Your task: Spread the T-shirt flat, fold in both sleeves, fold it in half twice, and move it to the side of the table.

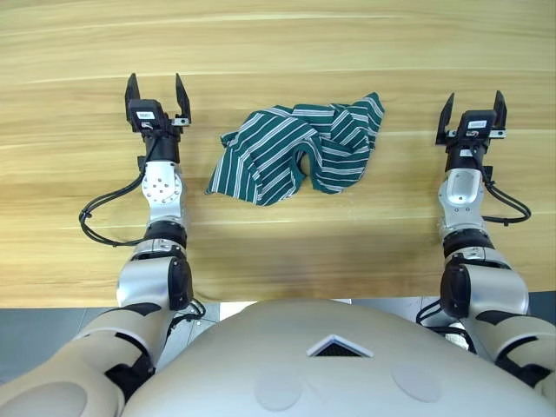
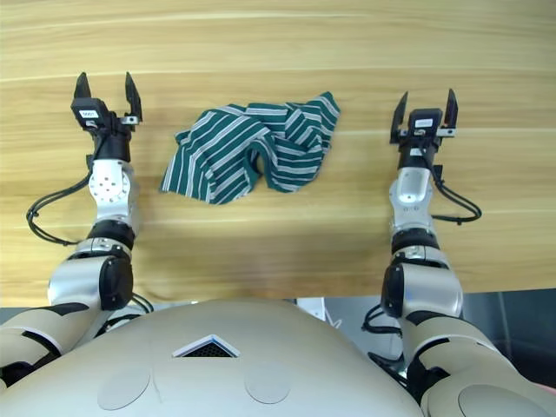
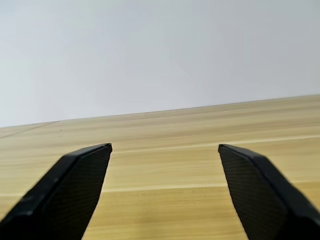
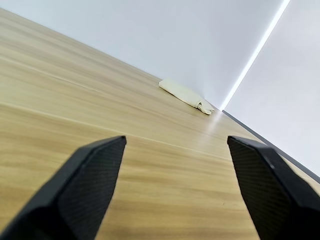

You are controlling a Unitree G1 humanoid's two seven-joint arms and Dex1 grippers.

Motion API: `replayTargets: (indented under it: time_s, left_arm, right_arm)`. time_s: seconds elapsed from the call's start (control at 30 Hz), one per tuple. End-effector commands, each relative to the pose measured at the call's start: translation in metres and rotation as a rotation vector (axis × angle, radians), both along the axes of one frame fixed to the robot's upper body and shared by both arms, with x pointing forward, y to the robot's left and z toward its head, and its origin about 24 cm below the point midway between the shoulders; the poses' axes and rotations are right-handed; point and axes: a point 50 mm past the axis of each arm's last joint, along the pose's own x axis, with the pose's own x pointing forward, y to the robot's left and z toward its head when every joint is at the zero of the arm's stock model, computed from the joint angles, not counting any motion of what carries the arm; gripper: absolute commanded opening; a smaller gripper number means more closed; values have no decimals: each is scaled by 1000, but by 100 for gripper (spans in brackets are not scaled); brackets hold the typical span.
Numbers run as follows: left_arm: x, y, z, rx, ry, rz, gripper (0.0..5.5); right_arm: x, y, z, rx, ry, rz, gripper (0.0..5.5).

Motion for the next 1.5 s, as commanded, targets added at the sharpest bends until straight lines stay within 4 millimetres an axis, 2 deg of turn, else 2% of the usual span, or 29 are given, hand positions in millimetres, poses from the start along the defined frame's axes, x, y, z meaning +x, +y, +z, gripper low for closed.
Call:
replayTargets:
  time_s: [0.03,0.3,0.47,0.63,0.83,1.1,1.2,1.27,1.3,1.33,1.37,1.43,1.5]
  left_arm:
    - [2,-4,3,-13,-16,-40,397]
    - [0,-5,6,43,-50,-30,397]
    - [0,-7,0,20,-5,-36,397]
    - [0,-1,2,58,-18,3,397]
    - [2,-3,-1,-2,17,0,397]
    - [1,-5,2,-6,-15,-33,397]
    - [-3,-1,12,-1,-96,-46,397]
    - [-27,-6,37,44,-237,-253,397]
    - [-43,-14,48,93,-283,-384,397]
    - [-69,-24,59,186,-291,-568,397]
    - [-95,-33,64,296,-264,-743,397]
    - [-130,-42,67,463,-175,-988,397]
    - [-145,-41,67,605,-83,-1089,397]
  right_arm:
    - [1,2,-1,7,-6,-10,374]
    - [-2,3,-3,-66,13,9,374]
    - [-2,3,-1,-41,-12,8,374]
    - [-2,3,2,-44,-33,9,374]
    - [-3,2,3,-57,-50,0,374]
    - [-3,4,0,-47,-22,16,374]
    - [-6,7,1,-112,-43,40,374]
    - [-19,9,8,-163,-106,110,374]
    - [-26,9,12,-186,-127,145,374]
    - [-35,9,20,-250,-139,219,374]
    - [-42,10,28,-327,-132,297,374]
    - [-51,15,40,-461,-111,432,374]
    - [-53,19,50,-546,-93,518,374]
